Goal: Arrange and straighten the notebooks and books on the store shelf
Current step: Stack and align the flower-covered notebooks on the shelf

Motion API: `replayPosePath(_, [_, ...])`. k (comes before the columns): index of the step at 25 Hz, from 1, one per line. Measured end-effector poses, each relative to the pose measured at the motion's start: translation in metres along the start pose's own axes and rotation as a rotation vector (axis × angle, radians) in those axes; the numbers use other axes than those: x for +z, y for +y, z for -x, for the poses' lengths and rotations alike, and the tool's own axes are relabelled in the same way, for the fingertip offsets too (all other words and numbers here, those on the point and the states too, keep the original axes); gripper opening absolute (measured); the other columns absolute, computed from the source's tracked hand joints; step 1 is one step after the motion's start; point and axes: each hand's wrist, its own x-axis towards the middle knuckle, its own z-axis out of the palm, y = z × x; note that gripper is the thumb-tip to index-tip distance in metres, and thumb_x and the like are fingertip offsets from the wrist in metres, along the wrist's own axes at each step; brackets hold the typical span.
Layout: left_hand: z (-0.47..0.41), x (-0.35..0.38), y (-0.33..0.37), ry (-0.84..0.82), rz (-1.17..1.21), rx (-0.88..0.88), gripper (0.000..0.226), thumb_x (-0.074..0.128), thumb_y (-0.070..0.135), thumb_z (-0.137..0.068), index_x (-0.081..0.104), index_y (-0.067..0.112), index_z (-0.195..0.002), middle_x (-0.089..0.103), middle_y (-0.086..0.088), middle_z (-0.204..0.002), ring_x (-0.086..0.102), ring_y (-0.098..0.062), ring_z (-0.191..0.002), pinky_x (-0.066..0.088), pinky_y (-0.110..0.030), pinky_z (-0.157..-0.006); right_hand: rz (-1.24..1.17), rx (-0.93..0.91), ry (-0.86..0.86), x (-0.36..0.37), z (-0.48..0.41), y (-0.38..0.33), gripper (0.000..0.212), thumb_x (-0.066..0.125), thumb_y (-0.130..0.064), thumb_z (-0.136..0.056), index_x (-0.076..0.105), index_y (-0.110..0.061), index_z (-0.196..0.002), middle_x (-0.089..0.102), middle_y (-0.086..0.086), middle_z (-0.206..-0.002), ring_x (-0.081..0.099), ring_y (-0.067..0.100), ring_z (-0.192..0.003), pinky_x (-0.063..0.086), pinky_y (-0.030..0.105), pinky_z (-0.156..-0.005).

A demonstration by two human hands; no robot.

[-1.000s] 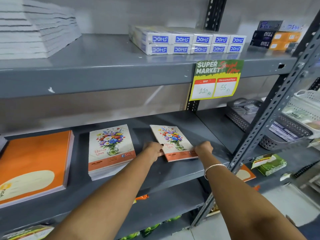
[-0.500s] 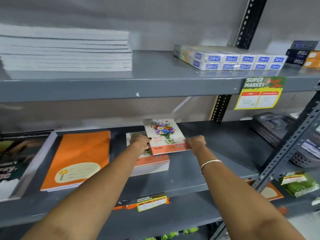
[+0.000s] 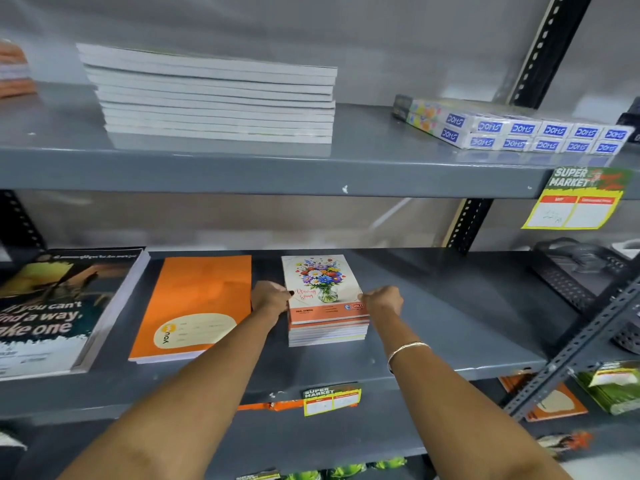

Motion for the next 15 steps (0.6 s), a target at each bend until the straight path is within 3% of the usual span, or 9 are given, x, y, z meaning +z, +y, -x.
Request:
replayPosePath(3, [-0.004,0.003,-0.003,0.036,-0.022,0.034,0.028,0.065,-0.002,-0.082,0.062,-0.014,-0.107,0.065,-0.031,-0.116,0.065,-0.041,-0.105,0.054,-0.049,-0.092,0.009,-0.057,0.006,0.0,0.001,0.002,0.022,0.073,-0.011,-0.078,0.071,0.001,-0.096,0.07,0.019,-0.11,0.067,0.032,-0.102,0.052,0.033,-0.087])
replayPosePath(7, [-0.004,0.005,-0.003,0.084,-0.21,0.127,0.022,0.066,0.001,-0.082,0.067,-0.012,-0.099,0.069,-0.027,-0.11,0.067,-0.037,-0.101,0.058,-0.045,-0.084,0.055,-0.1,-0.017,0.001,0.003,0.002,0.019,0.071,-0.01,-0.08,0.07,0.002,-0.094,0.07,0.02,-0.107,0.067,0.035,-0.098,0.052,0.033,-0.082])
replayPosePath(9, [-0.002,0.005,-0.004,0.044,-0.304,0.187,0.02,0.066,0.004,-0.083,0.068,-0.012,-0.095,0.07,-0.026,-0.108,0.068,-0.036,-0.098,0.058,-0.037,-0.067,0.1,-0.151,-0.032,0.0,0.002,0.001,0.02,0.069,-0.011,-0.082,0.07,0.004,-0.095,0.07,0.021,-0.106,0.068,0.034,-0.096,0.051,0.031,-0.078])
replayPosePath(11, [0.001,0.003,-0.005,0.001,-0.367,0.259,0.023,0.065,0.009,-0.084,0.068,-0.011,-0.095,0.071,-0.024,-0.108,0.067,-0.034,-0.097,0.044,-0.022,-0.052,0.129,-0.206,-0.05,-0.002,0.0,0.003,0.021,0.066,-0.012,-0.085,0.07,0.005,-0.098,0.07,0.022,-0.106,0.068,0.035,-0.097,0.052,0.032,-0.081])
replayPosePath(13, [0.003,-0.001,-0.006,-0.035,-0.401,0.33,0.035,0.067,0.014,-0.083,0.065,-0.01,-0.109,0.069,-0.023,-0.114,0.066,-0.032,-0.101,0.044,-0.021,-0.059,0.112,-0.254,-0.113,-0.004,-0.001,0.007,0.022,0.065,-0.011,-0.086,0.07,0.003,-0.103,0.07,0.022,-0.108,0.068,0.033,-0.099,0.053,0.034,-0.086])
replayPosePath(15, [0.005,-0.005,-0.008,-0.097,-0.442,0.375,0.052,0.071,0.017,-0.08,0.056,-0.007,-0.125,0.064,-0.021,-0.125,0.062,-0.031,-0.111,0.05,-0.027,-0.078,0.058,-0.303,-0.211,-0.009,0.001,0.011,0.028,0.068,-0.009,-0.084,0.068,-0.002,-0.112,0.07,0.02,-0.112,0.067,0.031,-0.103,0.053,0.033,-0.093])
